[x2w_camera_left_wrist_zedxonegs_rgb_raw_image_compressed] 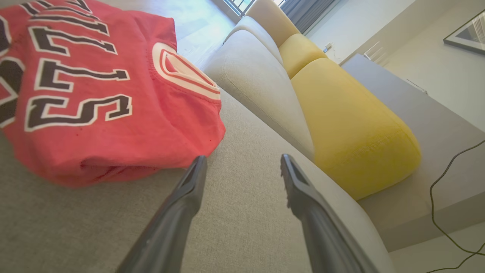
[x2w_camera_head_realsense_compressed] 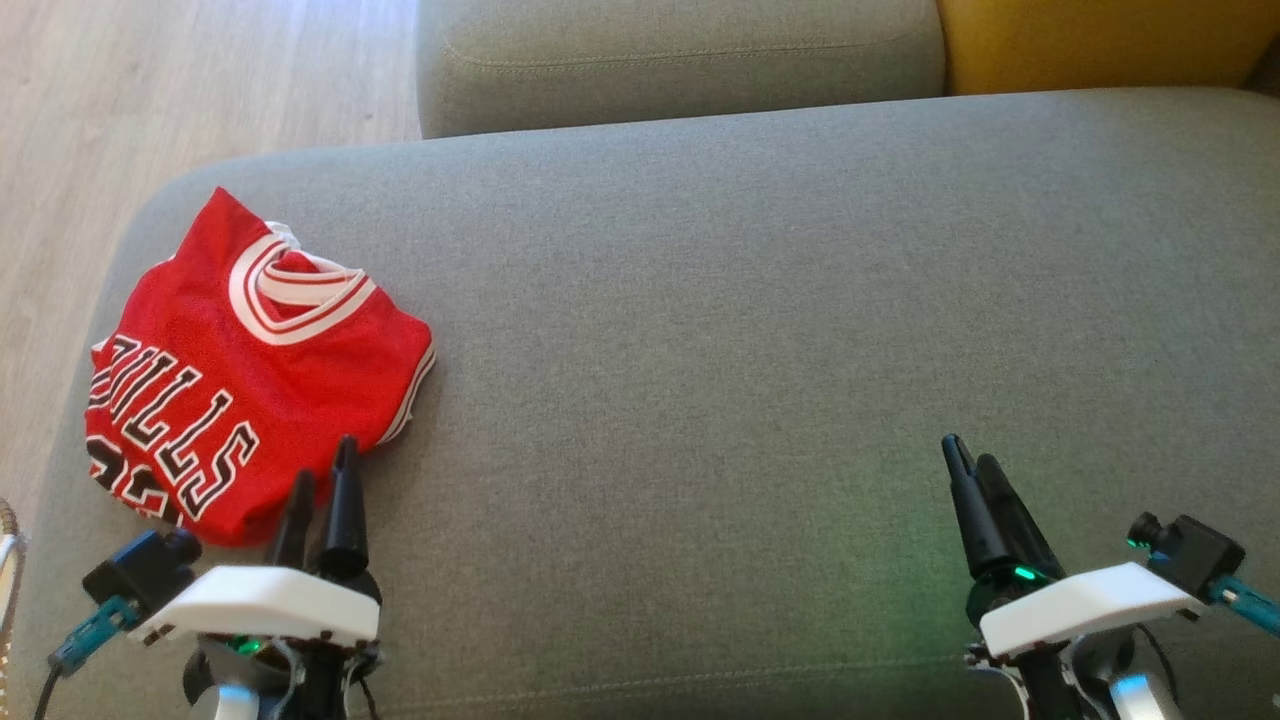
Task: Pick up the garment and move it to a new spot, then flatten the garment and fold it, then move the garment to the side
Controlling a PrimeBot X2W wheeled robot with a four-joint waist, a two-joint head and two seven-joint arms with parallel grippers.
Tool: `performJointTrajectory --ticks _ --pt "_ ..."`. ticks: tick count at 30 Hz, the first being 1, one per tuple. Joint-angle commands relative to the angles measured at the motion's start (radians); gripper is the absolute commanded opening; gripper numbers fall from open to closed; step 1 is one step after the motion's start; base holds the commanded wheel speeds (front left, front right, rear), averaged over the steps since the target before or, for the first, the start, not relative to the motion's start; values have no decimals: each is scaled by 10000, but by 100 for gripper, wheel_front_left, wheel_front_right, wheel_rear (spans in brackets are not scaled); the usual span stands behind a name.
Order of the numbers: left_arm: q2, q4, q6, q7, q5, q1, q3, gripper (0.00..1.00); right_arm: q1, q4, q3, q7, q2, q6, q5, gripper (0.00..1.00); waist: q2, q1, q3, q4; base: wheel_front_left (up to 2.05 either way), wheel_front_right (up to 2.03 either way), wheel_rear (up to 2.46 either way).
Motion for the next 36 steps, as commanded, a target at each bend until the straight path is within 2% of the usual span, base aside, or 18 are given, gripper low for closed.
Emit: performJointTrajectory --ticks 1,21,36 --pt "224 -481 88 -140 379 -473 51 100 -495 -446 178 -134 -94 -1 -358 100 0 0 -4 2 0 0 0" --pt "819 -1174 1063 -696 2790 -604 -943 100 -538 -762 483 -698 -115 -1 -2523 100 0 0 -29 44 0 0 0" --pt "1210 -1756 1616 -1134 4611 -702 -1568 100 -585 -1185 644 -1143 -132 -1 -4274 100 0 0 131 112 0 0 0"
